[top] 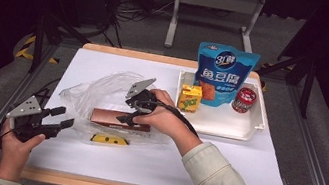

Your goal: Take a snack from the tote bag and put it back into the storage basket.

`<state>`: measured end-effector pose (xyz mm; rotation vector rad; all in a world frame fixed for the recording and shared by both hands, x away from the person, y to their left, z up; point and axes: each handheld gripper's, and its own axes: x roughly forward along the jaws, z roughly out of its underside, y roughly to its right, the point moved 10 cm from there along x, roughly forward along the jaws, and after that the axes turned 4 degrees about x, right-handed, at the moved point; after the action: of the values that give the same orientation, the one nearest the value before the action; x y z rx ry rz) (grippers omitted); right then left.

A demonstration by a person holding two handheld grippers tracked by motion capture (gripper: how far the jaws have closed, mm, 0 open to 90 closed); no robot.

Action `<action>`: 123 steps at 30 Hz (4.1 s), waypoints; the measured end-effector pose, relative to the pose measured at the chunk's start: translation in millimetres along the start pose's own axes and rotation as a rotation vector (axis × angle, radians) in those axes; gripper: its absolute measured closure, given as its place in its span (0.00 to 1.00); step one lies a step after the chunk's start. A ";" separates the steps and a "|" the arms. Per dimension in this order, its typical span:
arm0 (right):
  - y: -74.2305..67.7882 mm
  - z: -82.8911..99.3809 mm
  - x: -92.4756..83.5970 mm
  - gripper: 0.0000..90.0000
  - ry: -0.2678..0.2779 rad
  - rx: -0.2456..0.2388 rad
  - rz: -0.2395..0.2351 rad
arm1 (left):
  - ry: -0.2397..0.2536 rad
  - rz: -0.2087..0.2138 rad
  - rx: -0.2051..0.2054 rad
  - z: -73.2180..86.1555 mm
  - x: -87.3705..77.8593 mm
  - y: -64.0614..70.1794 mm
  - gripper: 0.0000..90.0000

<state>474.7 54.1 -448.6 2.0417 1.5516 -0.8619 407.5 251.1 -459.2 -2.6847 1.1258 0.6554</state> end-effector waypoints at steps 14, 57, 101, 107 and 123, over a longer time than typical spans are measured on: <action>1.3 18.3 17.6 0.31 -0.092 0.015 -0.008 | -0.001 0.006 0.001 -0.6 1.9 0.2 0.46; 4.5 8.0 8.0 0.46 -0.097 -0.040 -0.010 | 0.002 0.004 -0.001 -1.4 2.2 -0.4 0.45; 6.0 -15.1 -90.4 0.47 0.056 -0.059 0.016 | 0.000 0.019 0.001 -4.8 9.4 0.6 0.45; 13.9 -5.1 -110.9 0.47 0.065 -0.049 0.045 | -0.003 0.017 0.000 -4.8 10.0 0.6 0.45; 44.5 23.3 -160.7 0.47 0.084 -0.024 0.127 | -0.008 0.018 0.008 -4.4 11.3 0.9 0.45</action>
<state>483.6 -84.9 -353.9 2.1582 1.4495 -0.7154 415.3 241.8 -460.4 -2.6663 1.1490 0.6626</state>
